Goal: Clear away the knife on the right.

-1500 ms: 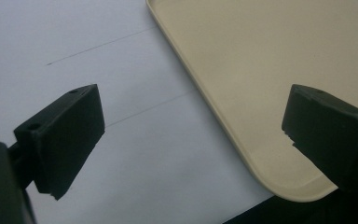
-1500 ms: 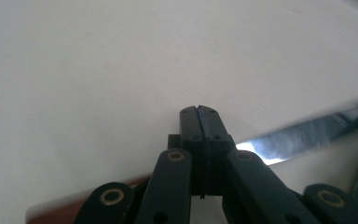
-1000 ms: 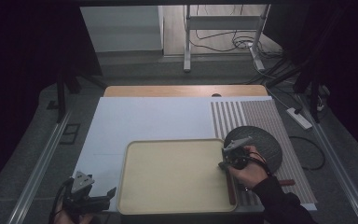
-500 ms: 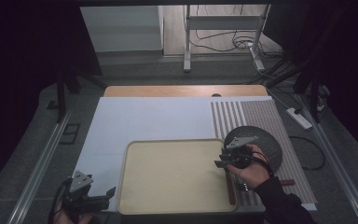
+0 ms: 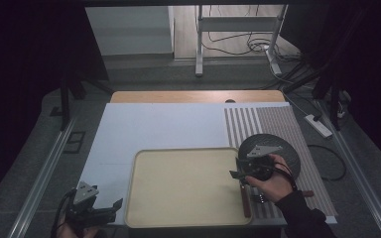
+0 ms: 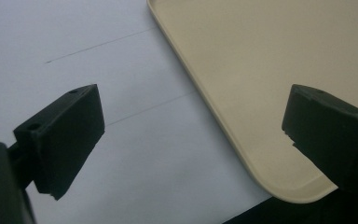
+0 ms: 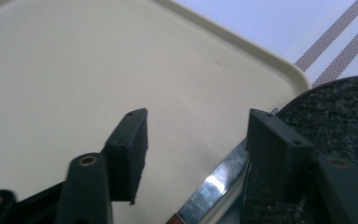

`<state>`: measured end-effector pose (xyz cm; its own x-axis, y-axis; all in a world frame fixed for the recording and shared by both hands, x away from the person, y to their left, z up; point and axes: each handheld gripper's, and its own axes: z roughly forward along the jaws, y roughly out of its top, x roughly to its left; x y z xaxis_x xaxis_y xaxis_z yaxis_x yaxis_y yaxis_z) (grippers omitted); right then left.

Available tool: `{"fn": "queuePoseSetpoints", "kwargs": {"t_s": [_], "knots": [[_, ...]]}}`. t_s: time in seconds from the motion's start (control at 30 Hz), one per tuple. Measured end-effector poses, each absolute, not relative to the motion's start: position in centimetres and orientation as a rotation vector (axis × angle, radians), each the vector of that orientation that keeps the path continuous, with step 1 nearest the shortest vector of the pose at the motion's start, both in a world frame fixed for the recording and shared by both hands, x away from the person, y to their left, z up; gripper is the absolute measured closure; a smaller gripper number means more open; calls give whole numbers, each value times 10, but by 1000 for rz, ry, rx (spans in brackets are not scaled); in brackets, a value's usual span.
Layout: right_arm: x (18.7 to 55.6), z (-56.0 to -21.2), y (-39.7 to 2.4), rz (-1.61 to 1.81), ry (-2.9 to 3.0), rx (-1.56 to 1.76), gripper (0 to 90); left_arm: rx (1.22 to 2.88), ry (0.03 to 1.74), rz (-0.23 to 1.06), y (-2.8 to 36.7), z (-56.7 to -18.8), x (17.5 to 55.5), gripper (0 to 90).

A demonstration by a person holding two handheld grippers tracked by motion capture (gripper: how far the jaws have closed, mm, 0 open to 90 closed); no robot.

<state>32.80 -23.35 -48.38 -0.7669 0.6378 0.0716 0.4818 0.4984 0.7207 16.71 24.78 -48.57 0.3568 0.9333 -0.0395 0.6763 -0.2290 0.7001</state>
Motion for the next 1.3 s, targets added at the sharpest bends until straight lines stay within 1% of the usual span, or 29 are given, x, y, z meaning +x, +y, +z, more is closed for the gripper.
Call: {"fn": "queuePoseSetpoints", "kwargs": {"t_s": [0.03, 0.1, 0.63, 0.93, 1.3], "knots": [[327, -482, -236, 1135, 2527, 968, 338, 1990, 1394, 524, 248, -486, 167, 55], [325, -481, -238, 1141, 2517, 969, 311, 1992, 1394, 525, 248, -486, 167, 55], [304, -471, -266, 1137, 2461, 1067, 207, 1999, 1394, 538, 247, -486, 167, 52], [289, -467, -289, 1132, 2398, 1149, 177, 2002, 1397, 542, 246, -486, 166, 52], [270, -464, -317, 1122, 2328, 1211, 166, 2006, 1397, 544, 246, -486, 166, 52]]}}
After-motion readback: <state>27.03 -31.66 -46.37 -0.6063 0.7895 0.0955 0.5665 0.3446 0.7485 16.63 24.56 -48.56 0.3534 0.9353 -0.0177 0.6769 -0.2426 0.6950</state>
